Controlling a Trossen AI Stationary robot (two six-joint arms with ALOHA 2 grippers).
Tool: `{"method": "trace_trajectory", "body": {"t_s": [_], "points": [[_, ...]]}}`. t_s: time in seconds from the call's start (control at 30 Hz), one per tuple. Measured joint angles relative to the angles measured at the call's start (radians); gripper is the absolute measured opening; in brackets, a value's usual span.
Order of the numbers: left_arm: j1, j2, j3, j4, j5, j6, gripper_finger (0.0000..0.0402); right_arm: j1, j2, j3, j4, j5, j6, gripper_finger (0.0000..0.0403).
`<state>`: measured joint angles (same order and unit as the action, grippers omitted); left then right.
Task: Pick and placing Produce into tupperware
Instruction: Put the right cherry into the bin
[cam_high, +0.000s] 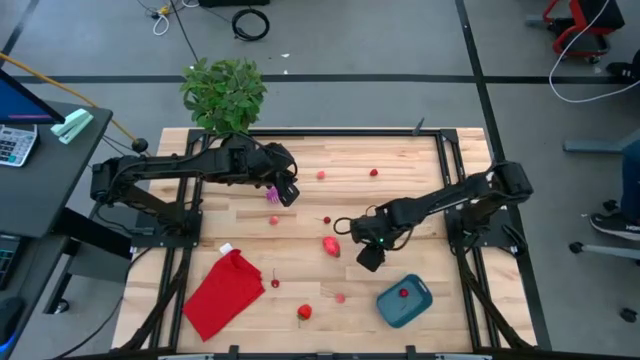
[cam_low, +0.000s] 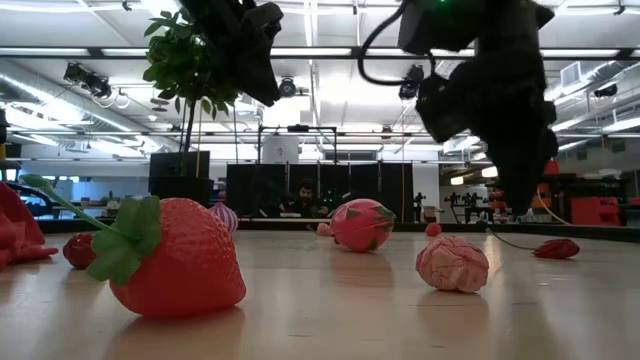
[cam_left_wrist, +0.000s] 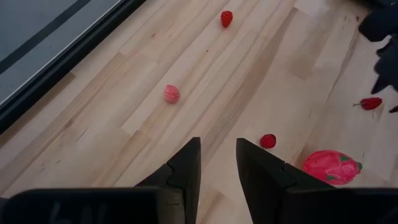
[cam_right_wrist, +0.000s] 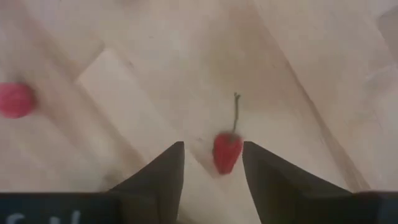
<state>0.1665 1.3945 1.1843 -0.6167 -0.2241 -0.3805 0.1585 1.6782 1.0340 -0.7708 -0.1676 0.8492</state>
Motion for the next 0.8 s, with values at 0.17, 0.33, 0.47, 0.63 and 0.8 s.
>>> {"method": "trace_trajectory", "body": {"t_s": [0.17,0.33,0.47,0.63,0.8], "points": [[0.0,0.0,0.0,0.0,0.0,0.001,0.0107,-0.029,0.035,0.0,0.044,0.048,-0.024,0.0168],[0.0,0.0,0.0,0.0,0.0,0.001,0.0107,-0.035,0.087,0.0,0.126,0.048,-0.068,0.0167],[0.0,0.0,0.0,0.0,0.0,0.0,0.0107,-0.034,0.121,-0.001,0.111,0.047,-0.054,0.0166],[0.0,0.0,0.0,0.0,0.0,0.001,0.0107,-0.031,0.119,0.0,0.106,0.059,-0.041,0.0156],[0.0,0.0,0.0,0.0,0.0,0.003,0.0107,-0.031,0.111,-0.001,0.105,0.089,-0.041,0.0131]]}}
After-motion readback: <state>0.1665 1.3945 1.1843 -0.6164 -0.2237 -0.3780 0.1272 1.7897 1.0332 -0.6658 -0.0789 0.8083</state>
